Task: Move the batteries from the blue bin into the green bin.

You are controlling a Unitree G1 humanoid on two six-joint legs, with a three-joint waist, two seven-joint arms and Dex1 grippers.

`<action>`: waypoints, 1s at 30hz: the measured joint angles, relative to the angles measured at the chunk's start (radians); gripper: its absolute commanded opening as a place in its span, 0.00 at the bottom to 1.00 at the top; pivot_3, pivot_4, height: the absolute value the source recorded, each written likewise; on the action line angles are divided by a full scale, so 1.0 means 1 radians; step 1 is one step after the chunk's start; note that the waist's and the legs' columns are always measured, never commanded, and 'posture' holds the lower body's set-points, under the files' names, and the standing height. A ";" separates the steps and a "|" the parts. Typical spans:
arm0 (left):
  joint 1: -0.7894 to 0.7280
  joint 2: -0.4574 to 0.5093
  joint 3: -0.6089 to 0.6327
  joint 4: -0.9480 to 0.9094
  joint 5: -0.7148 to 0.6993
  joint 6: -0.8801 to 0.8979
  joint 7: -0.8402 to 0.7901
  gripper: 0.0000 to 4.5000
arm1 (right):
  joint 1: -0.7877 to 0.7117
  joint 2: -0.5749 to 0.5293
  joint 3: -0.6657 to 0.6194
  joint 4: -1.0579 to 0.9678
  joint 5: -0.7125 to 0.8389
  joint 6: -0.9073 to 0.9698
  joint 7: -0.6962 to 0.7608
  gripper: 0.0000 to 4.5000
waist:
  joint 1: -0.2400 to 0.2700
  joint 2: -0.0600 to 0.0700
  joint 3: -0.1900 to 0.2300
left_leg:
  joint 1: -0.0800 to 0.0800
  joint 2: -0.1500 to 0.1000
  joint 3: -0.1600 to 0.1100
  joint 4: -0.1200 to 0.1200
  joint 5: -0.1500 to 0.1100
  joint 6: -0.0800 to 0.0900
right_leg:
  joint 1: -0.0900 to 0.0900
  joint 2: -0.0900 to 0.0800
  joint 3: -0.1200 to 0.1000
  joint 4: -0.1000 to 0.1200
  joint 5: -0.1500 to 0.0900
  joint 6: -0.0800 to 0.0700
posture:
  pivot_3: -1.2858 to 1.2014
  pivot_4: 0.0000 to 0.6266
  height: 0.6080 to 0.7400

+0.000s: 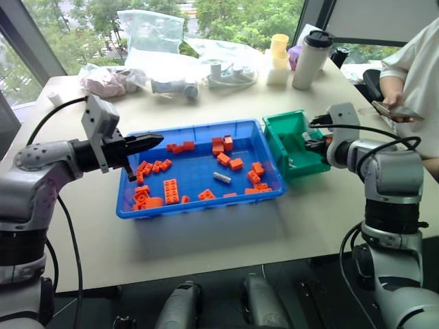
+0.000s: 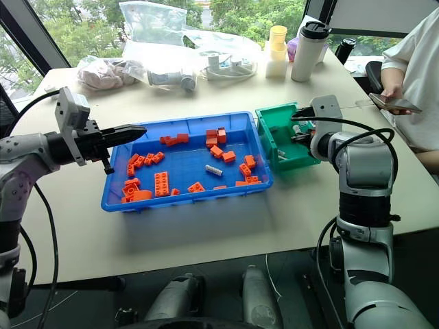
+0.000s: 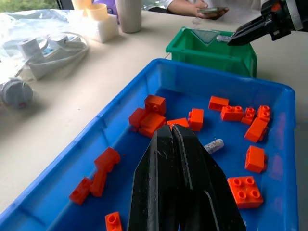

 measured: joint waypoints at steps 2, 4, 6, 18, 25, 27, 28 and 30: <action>-0.011 -0.002 -0.013 0.017 0.010 -0.003 -0.008 0.00 | 0.000 0.000 0.004 -0.008 0.017 0.004 -0.007 0.42 | 0.007 0.000 0.000 | 0.000 0.000 0.000 0.000 0.000 0.000 | 0.000 0.000 0.000 0.000 0.000 0.000 | 0.52 0.24 1.00; -0.015 -0.003 -0.014 0.030 0.013 -0.005 -0.011 0.00 | 0.000 -0.003 0.003 -0.013 0.033 0.007 -0.019 0.63 | 0.014 0.000 0.000 | 0.000 -0.001 0.000 0.000 0.000 0.000 | 0.000 0.000 0.000 -0.001 0.000 0.000 | 0.52 0.24 1.00; -0.015 -0.004 -0.018 0.035 0.020 -0.007 -0.013 0.00 | -0.003 -0.013 0.004 -0.014 0.045 0.008 -0.026 0.85 | 0.018 0.000 0.000 | -0.001 -0.002 0.000 0.001 0.000 0.000 | 0.001 -0.001 0.000 -0.001 0.000 0.000 | 0.52 0.24 1.00; -0.014 -0.036 -0.025 0.035 0.030 -0.024 -0.008 0.00 | -0.152 -0.034 0.112 -0.200 0.241 0.072 0.052 0.94 | 0.015 0.000 0.000 | 0.000 -0.001 -0.001 0.000 0.000 0.000 | 0.001 -0.001 -0.001 -0.002 0.000 0.000 | 0.52 0.24 1.00; 0.013 -0.037 -0.023 0.025 0.030 -0.024 0.009 0.00 | 0.005 -0.072 0.296 -0.253 0.326 0.039 0.117 0.94 | 0.030 0.000 0.000 | -0.001 -0.002 -0.001 0.002 0.000 0.000 | 0.002 -0.002 -0.002 -0.003 0.000 0.000 | 0.52 0.24 1.00; 0.016 -0.037 -0.022 0.020 0.030 -0.023 0.017 0.00 | 0.028 -0.080 0.341 -0.234 0.325 -0.007 0.128 0.94 | 0.034 0.000 0.000 | -0.001 -0.002 -0.001 0.002 0.000 0.000 | 0.002 -0.002 -0.001 -0.003 0.000 0.000 | 0.52 0.24 1.00; 0.016 -0.037 -0.022 0.014 0.029 -0.023 0.020 0.00 | 0.031 -0.080 0.360 -0.221 0.324 -0.024 0.131 0.94 | 0.034 0.000 0.000 | -0.001 -0.002 -0.001 0.002 0.000 0.000 | 0.002 -0.002 -0.001 -0.003 0.000 0.000 | 0.52 0.24 1.00; 0.018 -0.037 -0.021 0.002 0.029 -0.023 0.026 0.00 | 0.030 -0.079 0.396 -0.181 0.316 -0.072 0.135 0.94 | 0.034 -0.001 0.000 | 0.000 -0.001 -0.001 0.002 0.000 0.000 | 0.002 -0.002 -0.001 -0.003 0.000 0.000 | 0.52 0.24 1.00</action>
